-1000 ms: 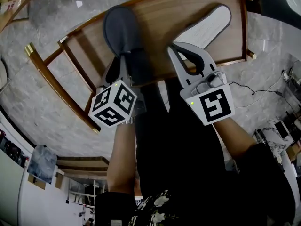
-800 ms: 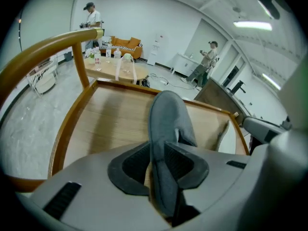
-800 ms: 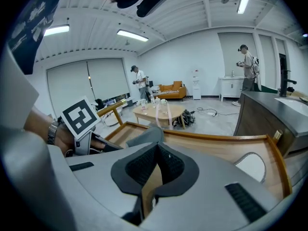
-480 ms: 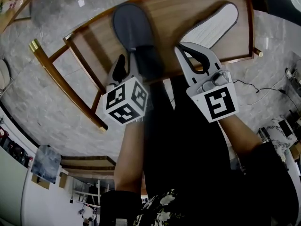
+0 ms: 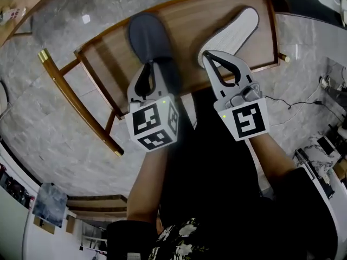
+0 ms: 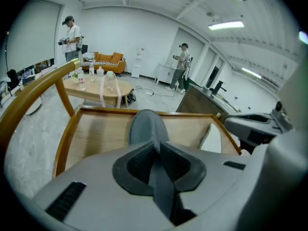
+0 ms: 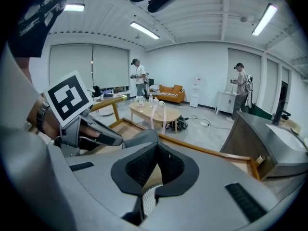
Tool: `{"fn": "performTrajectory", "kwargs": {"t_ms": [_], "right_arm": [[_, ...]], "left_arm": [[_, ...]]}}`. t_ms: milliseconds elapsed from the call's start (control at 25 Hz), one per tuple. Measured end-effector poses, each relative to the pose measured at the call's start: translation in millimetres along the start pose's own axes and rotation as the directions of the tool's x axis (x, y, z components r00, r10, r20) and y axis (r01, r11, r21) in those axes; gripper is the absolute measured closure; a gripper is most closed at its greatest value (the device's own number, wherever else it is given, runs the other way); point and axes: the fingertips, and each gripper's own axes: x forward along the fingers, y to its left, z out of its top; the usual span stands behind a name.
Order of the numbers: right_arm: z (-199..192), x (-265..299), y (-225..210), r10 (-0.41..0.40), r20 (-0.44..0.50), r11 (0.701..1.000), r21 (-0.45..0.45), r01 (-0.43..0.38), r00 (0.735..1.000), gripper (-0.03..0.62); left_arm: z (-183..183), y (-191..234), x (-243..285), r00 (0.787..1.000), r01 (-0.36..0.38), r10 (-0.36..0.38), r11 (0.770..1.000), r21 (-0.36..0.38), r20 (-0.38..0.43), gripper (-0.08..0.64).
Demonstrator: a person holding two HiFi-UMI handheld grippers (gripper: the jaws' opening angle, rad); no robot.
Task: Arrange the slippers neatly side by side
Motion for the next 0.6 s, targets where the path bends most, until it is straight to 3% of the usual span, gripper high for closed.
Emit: {"fn": "performTrajectory", "kwargs": {"t_ms": [360, 600], "right_arm": [[-13, 7, -52, 0.125, -0.046, 0.989, -0.078, -0.128, 0.991, 0.594], [-24, 12, -81, 0.287, -0.076, 0.942, -0.16, -0.296, 0.955, 0.594]], "left_arm": [[-7, -32, 4, 0.998, -0.057, 0.056, 0.996, -0.072, -0.01, 0.558], [-38, -76, 10, 0.996, -0.07, 0.063, 0.989, -0.133, -0.061, 0.558]]}}
